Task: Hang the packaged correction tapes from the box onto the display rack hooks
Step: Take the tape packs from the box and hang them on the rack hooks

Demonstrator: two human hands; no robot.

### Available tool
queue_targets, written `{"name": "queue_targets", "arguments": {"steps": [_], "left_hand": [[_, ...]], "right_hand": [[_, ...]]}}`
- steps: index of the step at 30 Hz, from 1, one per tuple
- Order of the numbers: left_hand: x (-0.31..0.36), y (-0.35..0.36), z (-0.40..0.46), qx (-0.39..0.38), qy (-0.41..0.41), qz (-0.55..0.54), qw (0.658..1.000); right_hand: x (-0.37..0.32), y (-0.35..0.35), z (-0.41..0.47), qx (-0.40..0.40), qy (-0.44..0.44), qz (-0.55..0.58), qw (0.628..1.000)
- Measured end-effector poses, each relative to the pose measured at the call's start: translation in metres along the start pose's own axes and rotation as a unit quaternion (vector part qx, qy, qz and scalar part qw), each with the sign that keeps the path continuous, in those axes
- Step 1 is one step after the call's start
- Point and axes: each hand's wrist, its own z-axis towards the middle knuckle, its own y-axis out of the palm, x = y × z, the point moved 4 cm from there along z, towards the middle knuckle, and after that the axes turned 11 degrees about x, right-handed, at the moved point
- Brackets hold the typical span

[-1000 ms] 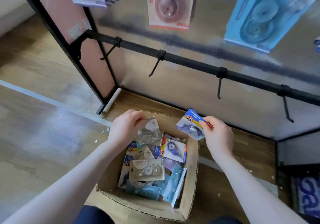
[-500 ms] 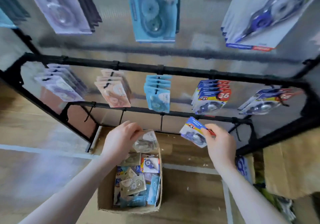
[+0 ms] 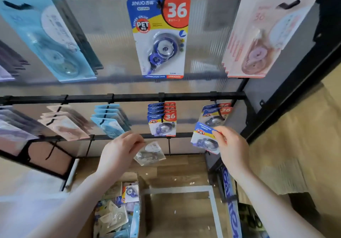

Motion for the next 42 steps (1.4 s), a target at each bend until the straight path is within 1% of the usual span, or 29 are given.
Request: {"name": "queue_targets", "arguments": {"steps": [8, 12, 17, 22, 26, 31, 34, 39, 42], "left_hand": [[0.047, 0.038, 0.008, 0.007, 0.019, -0.011, 1.000], [0.055, 0.048, 0.011, -0.003, 0.027, -0.017, 0.999], [0.061, 0.054, 0.016, -0.010, 0.041, -0.019, 0.999], [0.058, 0.060, 0.015, -0.019, 0.043, -0.021, 0.999], [0.052, 0.063, 0.012, -0.018, 0.042, -0.022, 0.999], [0.043, 0.062, 0.010, -0.009, 0.037, -0.019, 0.999], [0.037, 0.062, 0.008, -0.008, 0.034, -0.015, 0.999], [0.030, 0.063, 0.006, -0.011, 0.036, -0.006, 0.999], [0.025, 0.062, 0.004, -0.014, 0.031, -0.007, 0.999]], "right_hand": [[0.041, -0.013, 0.029, 0.000, -0.018, -0.010, 1.000], [0.051, -0.009, 0.039, -0.007, -0.034, -0.008, 0.999], [0.057, -0.007, 0.052, -0.011, -0.029, 0.006, 0.999], [0.062, 0.004, 0.056, -0.046, -0.035, 0.015, 0.998], [0.058, 0.006, 0.058, -0.071, -0.068, 0.021, 0.995], [0.064, 0.015, 0.064, -0.123, -0.121, -0.031, 0.985], [0.066, 0.023, 0.070, -0.117, -0.150, -0.060, 0.980], [0.063, 0.028, 0.079, -0.089, -0.142, -0.070, 0.983], [0.062, 0.029, 0.080, -0.079, -0.156, -0.082, 0.981]]}}
